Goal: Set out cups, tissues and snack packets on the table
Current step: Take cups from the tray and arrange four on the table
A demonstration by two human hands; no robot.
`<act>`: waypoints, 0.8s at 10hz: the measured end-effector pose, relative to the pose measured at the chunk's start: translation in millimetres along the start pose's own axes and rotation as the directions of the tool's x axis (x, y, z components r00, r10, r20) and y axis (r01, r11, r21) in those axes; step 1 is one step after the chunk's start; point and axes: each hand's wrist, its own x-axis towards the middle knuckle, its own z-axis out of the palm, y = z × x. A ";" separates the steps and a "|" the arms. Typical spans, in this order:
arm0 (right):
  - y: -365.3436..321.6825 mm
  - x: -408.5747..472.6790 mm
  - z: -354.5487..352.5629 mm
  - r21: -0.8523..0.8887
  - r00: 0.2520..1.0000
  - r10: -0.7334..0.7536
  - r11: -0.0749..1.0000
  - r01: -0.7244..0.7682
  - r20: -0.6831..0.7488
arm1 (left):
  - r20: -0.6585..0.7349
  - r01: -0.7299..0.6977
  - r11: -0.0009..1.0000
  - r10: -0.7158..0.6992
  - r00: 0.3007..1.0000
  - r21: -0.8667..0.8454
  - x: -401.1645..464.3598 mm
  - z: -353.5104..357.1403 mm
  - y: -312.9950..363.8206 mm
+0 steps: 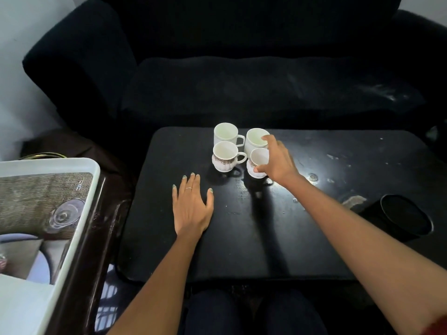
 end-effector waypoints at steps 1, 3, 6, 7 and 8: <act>0.4 1.0 1.5 -0.001 1.000 -0.002 1.000 0.002 -0.004 | -0.002 -0.002 1.000 0.002 1.000 0.000 -0.5 -0.7 -0.1; -2.8 5.9 4.8 -0.044 1.000 -0.018 0.999 0.018 -0.013 | 0.005 0.001 1.000 -0.001 1.000 0.001 0.9 0.2 0.1; 0.9 5.3 5.7 -0.047 0.999 -0.036 0.998 0.035 -0.016 | -0.002 0.004 1.000 -0.004 1.000 -0.008 -0.1 0.8 -0.8; 3.3 5.0 7.3 -0.049 0.999 -0.042 0.998 0.041 -0.023 | 0.004 0.006 1.000 -0.006 1.000 -0.007 -0.1 0.6 -1.1; 4.7 5.4 8.9 -0.084 0.998 -0.058 0.995 0.055 -0.032 | 0.006 0.000 1.000 0.000 1.000 -0.004 -0.3 0.2 -0.6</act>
